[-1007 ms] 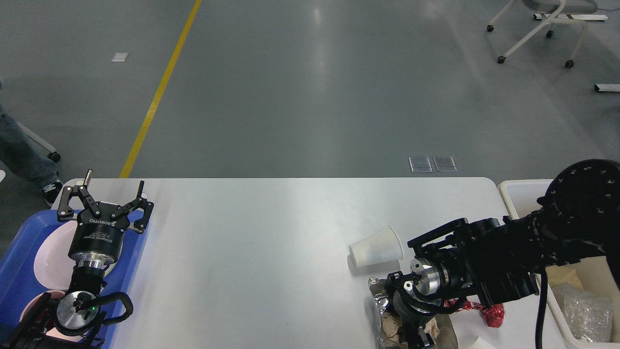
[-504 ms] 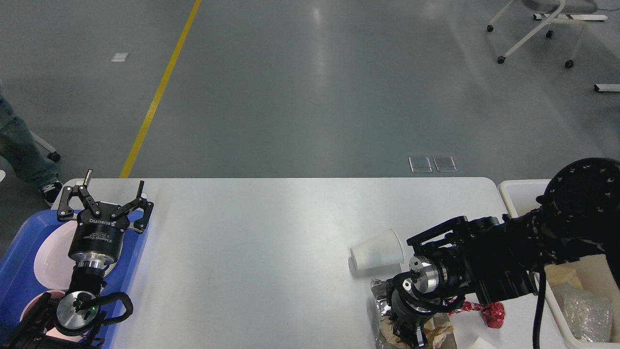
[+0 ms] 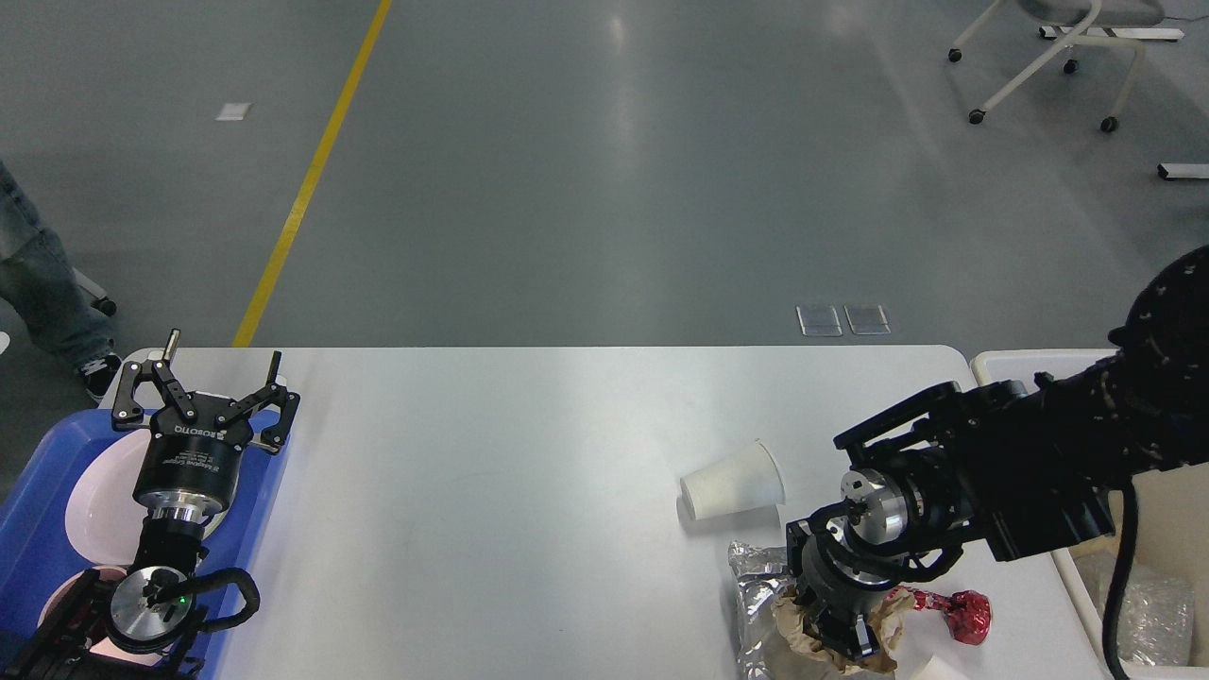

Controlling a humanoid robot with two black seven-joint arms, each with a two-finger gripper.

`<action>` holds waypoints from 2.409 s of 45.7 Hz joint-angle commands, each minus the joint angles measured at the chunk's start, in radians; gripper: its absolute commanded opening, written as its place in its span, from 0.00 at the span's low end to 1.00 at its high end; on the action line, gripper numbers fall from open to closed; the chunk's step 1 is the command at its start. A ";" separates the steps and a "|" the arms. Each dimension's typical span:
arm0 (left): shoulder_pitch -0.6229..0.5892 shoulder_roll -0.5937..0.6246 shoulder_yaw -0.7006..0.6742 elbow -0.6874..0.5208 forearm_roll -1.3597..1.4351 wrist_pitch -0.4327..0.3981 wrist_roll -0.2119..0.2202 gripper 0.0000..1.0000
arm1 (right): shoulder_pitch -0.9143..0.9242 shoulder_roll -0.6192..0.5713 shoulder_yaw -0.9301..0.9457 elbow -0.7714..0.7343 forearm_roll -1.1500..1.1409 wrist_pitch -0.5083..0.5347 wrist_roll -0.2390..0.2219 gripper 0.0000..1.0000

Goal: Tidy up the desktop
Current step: 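Lower the right gripper onto the crumpled brown paper and grasp it, then lift the brown paper with the right gripper and carry it to the bin, then release the brown paper inside the cream bin with the right gripper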

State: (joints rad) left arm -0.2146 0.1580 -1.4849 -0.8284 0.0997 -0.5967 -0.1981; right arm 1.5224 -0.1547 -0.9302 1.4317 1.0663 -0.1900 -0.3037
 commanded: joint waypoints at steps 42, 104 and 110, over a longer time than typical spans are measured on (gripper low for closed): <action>0.001 0.000 0.000 0.000 0.000 0.000 0.000 0.97 | 0.990 -0.178 -0.251 0.285 -0.747 0.922 0.008 0.00; 0.001 0.000 0.000 0.000 0.000 0.000 0.000 0.97 | -0.654 -0.338 0.186 -1.079 -0.980 0.290 0.012 0.00; 0.001 0.000 0.000 0.000 0.000 0.000 0.000 0.97 | -0.768 -0.250 0.185 -1.185 -0.979 0.146 0.012 0.00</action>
State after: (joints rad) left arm -0.2131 0.1580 -1.4849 -0.8283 0.0997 -0.5967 -0.1976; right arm 0.8408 -0.4717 -0.7449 0.3298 0.0864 0.0602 -0.2905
